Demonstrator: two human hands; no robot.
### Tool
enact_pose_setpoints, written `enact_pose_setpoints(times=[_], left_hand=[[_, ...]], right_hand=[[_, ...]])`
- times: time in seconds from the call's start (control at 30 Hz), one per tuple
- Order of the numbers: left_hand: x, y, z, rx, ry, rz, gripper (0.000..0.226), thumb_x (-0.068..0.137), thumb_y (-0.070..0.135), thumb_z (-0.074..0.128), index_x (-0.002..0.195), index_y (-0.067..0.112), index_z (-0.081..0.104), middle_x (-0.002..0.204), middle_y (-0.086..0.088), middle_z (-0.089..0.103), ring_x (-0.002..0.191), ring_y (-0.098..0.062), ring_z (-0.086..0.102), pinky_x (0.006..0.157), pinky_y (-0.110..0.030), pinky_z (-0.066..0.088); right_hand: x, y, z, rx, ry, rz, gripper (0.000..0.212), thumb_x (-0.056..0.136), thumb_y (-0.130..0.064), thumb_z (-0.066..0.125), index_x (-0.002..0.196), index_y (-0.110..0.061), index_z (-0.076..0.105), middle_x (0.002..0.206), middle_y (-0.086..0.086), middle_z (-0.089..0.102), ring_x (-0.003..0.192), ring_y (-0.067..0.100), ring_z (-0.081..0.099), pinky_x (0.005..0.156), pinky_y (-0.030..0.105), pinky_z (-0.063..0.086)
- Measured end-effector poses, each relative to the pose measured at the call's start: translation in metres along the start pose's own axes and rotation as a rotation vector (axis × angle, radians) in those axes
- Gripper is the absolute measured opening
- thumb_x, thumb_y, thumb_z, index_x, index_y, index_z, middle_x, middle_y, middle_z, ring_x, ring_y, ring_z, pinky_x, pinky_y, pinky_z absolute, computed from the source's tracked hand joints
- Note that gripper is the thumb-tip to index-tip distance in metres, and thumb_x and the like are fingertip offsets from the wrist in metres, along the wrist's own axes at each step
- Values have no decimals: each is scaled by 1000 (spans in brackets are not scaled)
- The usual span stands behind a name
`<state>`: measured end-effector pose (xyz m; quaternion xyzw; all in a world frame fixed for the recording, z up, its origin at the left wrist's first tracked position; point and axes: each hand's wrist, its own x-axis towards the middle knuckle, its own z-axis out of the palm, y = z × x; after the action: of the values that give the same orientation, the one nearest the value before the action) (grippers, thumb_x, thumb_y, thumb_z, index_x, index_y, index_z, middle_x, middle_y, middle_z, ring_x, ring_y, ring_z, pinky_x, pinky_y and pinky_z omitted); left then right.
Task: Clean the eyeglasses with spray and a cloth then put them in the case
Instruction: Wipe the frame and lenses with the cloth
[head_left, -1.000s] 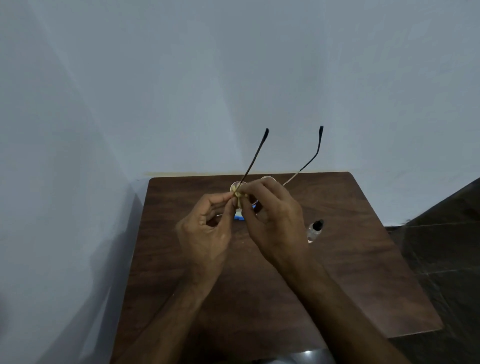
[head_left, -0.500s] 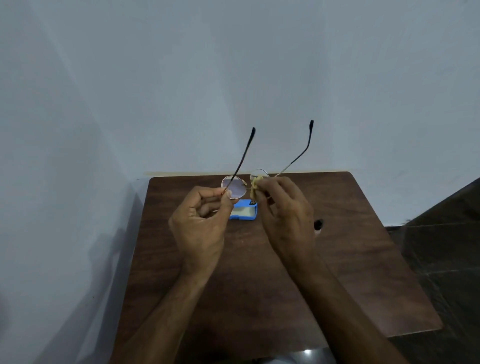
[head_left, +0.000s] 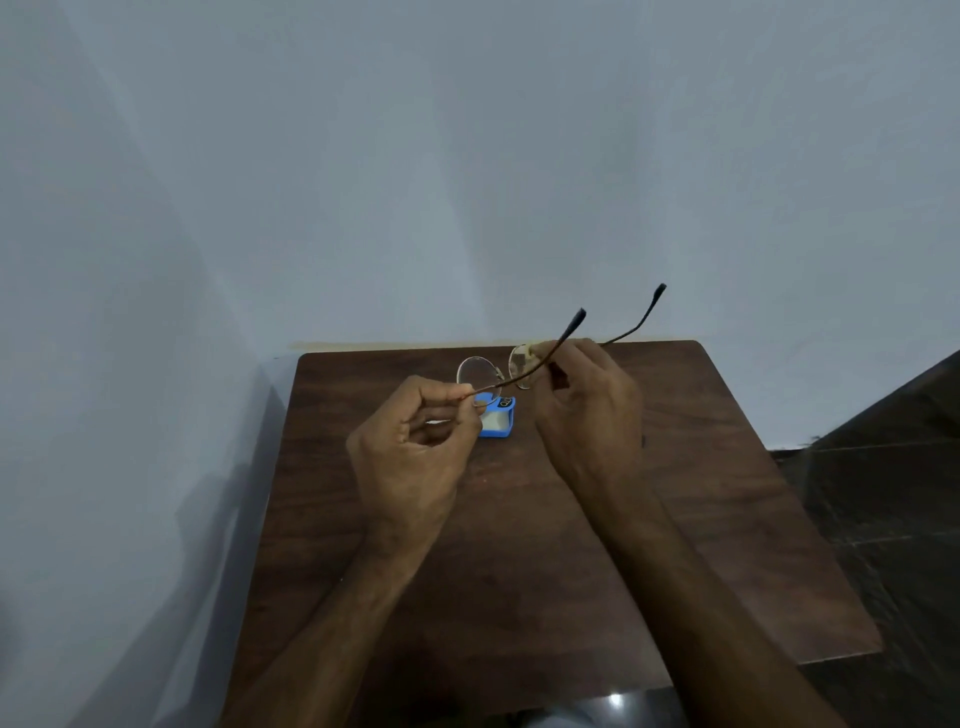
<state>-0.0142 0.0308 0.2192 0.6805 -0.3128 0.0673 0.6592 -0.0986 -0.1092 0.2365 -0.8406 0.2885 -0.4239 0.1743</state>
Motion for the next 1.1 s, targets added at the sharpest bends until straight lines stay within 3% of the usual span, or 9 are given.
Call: enact_pose_setpoints(times=[0.17, 0.37, 0.53, 0.67, 0.77, 1.0, 1.1], left_hand=[[1, -1, -2, 40, -12, 57, 18, 87, 5, 84, 101, 13, 75, 96, 14, 75, 90, 0, 76, 74, -16, 61], [-3, -2, -4, 58, -57, 104, 13, 87, 6, 81, 100, 4, 77, 96, 4, 78, 92, -1, 76, 77, -17, 61], [-2, -3, -6, 73, -49, 118, 14, 87, 3, 81, 100, 4, 77, 96, 4, 78, 93, -1, 76, 78, -18, 62], [-6, 0, 0, 40, -25, 81, 13, 87, 4, 81, 99, 7, 77, 96, 9, 77, 91, 0, 76, 76, -16, 61], [-6, -1, 4, 14, 23, 32, 14, 87, 3, 82, 99, 8, 77, 95, 5, 78, 89, -4, 77, 76, -18, 62], [-5, -2, 3, 41, 33, 34, 14, 88, 4, 81, 99, 9, 75, 96, 5, 77, 90, -4, 77, 76, -16, 61], [-2, -4, 4, 54, 32, 42, 16, 88, 6, 82, 101, 10, 75, 96, 5, 77, 90, -4, 77, 75, -16, 61]], right_hand=[[-9, -9, 1, 76, -65, -29, 2, 96, -11, 75, 97, -12, 76, 98, -2, 73, 84, 17, 69, 72, 42, 60], [0, -1, -1, -11, -76, 16, 3, 96, -13, 74, 97, -16, 74, 97, -5, 71, 83, 10, 63, 70, 23, 43], [-11, -2, 2, 106, -67, 0, 4, 99, -18, 74, 101, -15, 75, 105, -6, 75, 93, 10, 69, 78, 29, 56], [-5, 6, 3, -12, 6, 23, 1, 96, -12, 76, 96, -13, 75, 99, -1, 74, 84, 15, 69, 72, 32, 54], [-15, -3, 4, -11, -36, -19, 3, 97, -10, 75, 98, -13, 74, 102, 0, 73, 86, 19, 70, 71, 40, 60], [-13, 2, 3, -78, -29, 2, 8, 90, -5, 79, 93, -11, 74, 92, 2, 73, 76, 21, 68, 62, 38, 58], [-13, -6, 3, -24, -89, 22, 7, 91, -8, 78, 94, -13, 74, 93, -2, 72, 77, 16, 68, 65, 37, 60]])
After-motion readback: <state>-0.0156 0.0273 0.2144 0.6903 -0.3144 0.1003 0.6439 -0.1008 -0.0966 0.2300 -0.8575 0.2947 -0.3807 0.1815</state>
